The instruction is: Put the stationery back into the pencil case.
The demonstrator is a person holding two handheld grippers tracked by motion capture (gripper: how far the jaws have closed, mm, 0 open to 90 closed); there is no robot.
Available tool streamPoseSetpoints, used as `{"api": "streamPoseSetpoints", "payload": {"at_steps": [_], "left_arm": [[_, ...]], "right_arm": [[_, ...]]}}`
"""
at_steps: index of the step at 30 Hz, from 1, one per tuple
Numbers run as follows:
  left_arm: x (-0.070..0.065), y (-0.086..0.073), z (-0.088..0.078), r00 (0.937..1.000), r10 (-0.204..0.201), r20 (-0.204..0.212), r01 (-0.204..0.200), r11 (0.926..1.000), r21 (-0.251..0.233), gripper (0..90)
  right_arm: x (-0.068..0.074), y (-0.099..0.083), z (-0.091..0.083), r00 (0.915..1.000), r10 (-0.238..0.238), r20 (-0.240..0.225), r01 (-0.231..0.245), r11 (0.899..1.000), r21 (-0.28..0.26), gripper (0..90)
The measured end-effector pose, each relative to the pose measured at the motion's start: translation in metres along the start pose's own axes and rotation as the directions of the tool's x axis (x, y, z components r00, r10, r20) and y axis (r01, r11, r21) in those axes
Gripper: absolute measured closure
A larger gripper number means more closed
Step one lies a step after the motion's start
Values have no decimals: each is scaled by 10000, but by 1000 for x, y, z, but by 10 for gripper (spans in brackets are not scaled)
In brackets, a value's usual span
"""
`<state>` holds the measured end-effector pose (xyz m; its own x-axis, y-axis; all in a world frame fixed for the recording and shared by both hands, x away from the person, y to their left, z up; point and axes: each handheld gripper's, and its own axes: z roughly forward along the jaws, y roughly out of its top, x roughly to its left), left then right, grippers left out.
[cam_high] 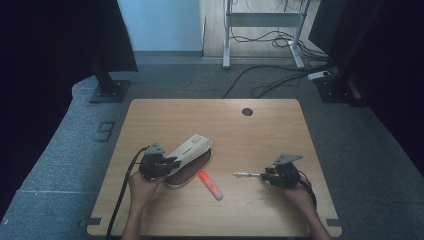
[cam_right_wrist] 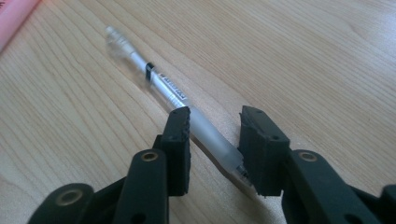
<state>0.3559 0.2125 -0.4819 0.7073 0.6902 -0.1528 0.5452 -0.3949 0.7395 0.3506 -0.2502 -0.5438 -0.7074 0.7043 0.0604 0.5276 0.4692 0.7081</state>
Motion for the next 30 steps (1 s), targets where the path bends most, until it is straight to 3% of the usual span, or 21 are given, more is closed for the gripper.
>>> {"api": "streamPoseSetpoints", "payload": {"at_steps": [5, 11, 17, 19, 26, 30], "left_arm": [[0, 0, 1, 10000, -6, 26, 6, 10000, 16, 724], [-1, 0, 1, 10000, -5, 20, 5, 10000, 10, 723], [-1, 0, 1, 10000, -6, 25, 6, 10000, 19, 723], [-1, 0, 1, 10000, 5, 13, -5, 10000, 32, 723], [-1, 0, 1, 10000, 20, 27, -20, 10000, 40, 722], [-1, 0, 1, 10000, 3, 37, -3, 10000, 22, 723]], "right_arm": [[3, 2, -1, 9997, -192, 179, 188, 9996, 208, 681], [5, 2, -3, 9994, 40, 346, -53, 9994, 356, 771], [5, 3, -1, 9997, 54, 250, -63, 9993, 368, 765], [6, 5, 1, 9998, 196, -10, -196, 9993, 315, 731], [19, 18, 12, 9987, -498, 68, 493, 9970, 598, 774], [18, 17, 12, 9993, -367, -62, 370, 9977, 573, 780]]}}
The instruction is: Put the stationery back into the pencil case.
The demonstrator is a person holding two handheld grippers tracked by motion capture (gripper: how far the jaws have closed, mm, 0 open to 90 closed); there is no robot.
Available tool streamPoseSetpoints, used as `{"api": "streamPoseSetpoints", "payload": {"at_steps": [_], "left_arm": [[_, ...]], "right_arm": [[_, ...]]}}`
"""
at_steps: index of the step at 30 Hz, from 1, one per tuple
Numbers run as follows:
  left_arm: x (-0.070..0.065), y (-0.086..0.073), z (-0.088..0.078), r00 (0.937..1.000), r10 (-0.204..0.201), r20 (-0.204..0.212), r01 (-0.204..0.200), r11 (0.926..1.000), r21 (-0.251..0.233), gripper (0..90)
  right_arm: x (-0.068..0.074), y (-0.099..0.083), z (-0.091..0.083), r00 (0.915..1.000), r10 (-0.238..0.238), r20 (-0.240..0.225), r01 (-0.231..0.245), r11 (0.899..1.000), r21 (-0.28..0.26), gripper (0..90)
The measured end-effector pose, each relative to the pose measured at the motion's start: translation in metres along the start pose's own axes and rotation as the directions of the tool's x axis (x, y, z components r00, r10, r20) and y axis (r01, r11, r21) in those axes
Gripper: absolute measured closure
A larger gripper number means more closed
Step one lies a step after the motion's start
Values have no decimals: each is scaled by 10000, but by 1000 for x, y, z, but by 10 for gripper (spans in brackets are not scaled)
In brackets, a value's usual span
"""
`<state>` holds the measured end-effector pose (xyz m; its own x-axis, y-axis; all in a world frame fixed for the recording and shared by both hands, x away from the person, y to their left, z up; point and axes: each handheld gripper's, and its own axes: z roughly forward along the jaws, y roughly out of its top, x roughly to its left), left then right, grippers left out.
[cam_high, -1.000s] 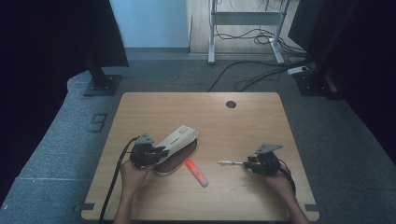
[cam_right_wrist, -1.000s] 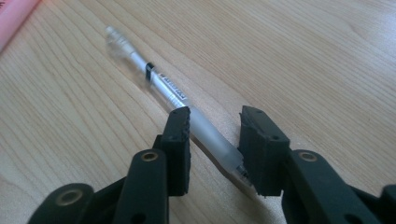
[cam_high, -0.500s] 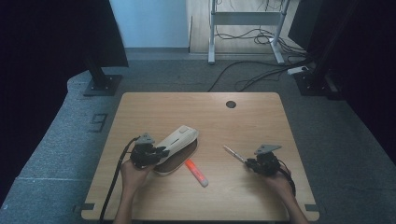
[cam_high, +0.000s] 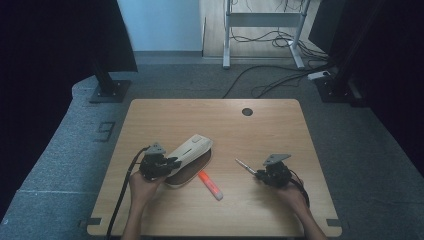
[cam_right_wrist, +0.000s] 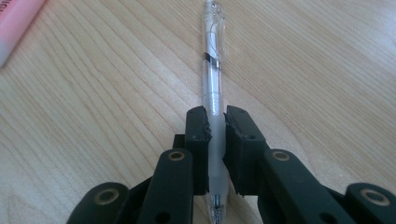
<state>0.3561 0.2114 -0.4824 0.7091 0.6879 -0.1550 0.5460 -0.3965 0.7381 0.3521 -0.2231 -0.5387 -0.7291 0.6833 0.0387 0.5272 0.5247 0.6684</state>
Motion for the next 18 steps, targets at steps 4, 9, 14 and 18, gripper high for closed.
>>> {"api": "streamPoseSetpoints", "payload": {"at_steps": [4, 9, 14, 18], "left_arm": [[0, 0, -1, 10000, 6, -27, -6, 10000, -34, 729], [1, 0, -2, 9999, -22, -115, 21, 9999, -129, 743], [1, 0, -3, 9999, -41, -167, 37, 9998, -189, 751], [1, 1, -4, 9998, -53, -170, 50, 9997, -222, 753]], "right_arm": [[0, -2, -1, 9998, 210, -67, -210, 9998, -33, 784], [-1, -2, -3, 9993, 356, -70, -357, 9993, -107, 785], [1, 2, -8, 9992, 381, -129, -384, 9989, -252, 785], [4, 8, -12, 9995, 260, -171, -266, 9989, -394, 785]]}}
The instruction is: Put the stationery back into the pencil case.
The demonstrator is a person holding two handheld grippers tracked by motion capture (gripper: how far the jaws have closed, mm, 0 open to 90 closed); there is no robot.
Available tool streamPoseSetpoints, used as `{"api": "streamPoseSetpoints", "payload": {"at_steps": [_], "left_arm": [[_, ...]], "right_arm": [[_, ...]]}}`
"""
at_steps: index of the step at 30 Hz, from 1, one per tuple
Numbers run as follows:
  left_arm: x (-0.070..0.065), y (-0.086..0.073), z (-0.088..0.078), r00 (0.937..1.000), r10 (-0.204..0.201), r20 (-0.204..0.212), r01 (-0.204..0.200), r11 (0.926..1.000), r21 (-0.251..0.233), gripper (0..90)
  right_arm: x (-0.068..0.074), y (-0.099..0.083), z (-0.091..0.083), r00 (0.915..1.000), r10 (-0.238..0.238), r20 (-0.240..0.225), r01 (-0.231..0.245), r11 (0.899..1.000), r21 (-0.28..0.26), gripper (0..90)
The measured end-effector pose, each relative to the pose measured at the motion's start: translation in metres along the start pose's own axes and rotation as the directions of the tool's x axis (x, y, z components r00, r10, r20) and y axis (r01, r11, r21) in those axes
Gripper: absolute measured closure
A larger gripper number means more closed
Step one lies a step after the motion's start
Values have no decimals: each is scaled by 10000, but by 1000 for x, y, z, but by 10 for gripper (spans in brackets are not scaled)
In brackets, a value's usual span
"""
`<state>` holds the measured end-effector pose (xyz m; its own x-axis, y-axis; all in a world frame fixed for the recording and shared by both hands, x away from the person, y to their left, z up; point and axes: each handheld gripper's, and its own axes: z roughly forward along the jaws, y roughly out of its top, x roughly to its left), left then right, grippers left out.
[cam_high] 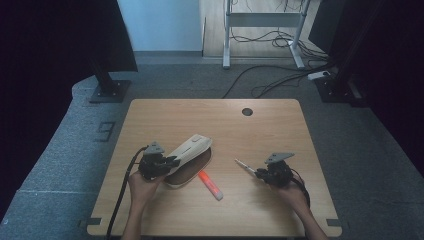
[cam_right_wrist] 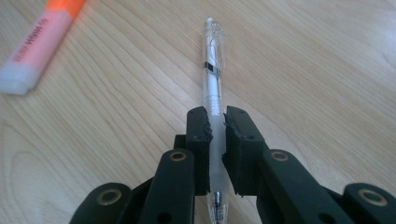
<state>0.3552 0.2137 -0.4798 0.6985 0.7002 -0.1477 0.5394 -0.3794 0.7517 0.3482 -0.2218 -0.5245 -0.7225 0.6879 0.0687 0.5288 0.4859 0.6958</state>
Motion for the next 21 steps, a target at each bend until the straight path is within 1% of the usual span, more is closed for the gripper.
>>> {"api": "streamPoseSetpoints", "payload": {"at_steps": [9, 21], "left_arm": [[0, 0, -1, 10000, 8, -4, -8, 10000, -38, 753], [0, 0, -1, 10000, 7, -12, -7, 10000, -70, 753]], "right_arm": [[7, 11, -1, 9998, -146, -169, 141, 9996, -253, 786], [16, 27, 1, 9986, -372, -366, 356, 9984, -441, 786]]}}
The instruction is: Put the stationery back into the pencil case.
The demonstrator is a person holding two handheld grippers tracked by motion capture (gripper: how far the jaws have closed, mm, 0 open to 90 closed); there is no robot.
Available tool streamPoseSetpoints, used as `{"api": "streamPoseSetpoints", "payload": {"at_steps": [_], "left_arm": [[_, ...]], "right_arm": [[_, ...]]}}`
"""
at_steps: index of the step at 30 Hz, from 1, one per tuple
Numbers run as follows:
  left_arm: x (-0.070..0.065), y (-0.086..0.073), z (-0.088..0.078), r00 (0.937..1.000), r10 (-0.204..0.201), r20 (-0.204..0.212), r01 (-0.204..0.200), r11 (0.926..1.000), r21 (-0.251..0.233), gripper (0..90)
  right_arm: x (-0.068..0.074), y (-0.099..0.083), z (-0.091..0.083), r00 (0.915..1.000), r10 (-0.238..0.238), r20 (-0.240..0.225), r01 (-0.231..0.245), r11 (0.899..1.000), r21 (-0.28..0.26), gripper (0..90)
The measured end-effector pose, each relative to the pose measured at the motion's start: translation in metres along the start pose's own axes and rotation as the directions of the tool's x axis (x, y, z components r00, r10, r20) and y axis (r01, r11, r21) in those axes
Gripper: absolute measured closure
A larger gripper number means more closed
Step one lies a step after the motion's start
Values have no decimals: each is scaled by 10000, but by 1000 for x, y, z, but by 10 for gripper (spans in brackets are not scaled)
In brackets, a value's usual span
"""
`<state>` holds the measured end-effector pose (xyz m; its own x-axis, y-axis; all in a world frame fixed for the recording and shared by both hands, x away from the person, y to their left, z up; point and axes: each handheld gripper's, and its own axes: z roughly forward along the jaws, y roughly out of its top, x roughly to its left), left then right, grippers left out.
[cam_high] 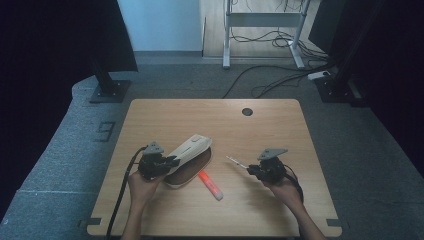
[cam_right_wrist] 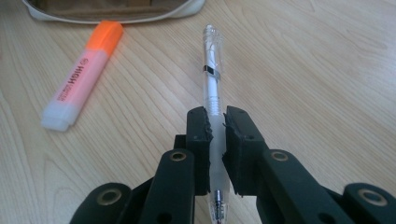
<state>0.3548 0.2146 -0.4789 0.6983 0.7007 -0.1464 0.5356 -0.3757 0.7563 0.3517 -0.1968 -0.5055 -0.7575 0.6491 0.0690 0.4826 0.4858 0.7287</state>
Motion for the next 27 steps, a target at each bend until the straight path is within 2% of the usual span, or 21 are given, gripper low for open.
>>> {"api": "streamPoseSetpoints", "payload": {"at_steps": [13, 27], "left_arm": [[0, 0, -1, 10000, -10, -20, 10, 10000, -47, 754], [0, 0, -2, 10000, -19, -26, 19, 10000, -98, 755]], "right_arm": [[9, 18, 6, 9993, -273, -268, 269, 9995, -165, 786], [23, 37, 22, 9966, -607, -553, 597, 9980, -184, 786]]}}
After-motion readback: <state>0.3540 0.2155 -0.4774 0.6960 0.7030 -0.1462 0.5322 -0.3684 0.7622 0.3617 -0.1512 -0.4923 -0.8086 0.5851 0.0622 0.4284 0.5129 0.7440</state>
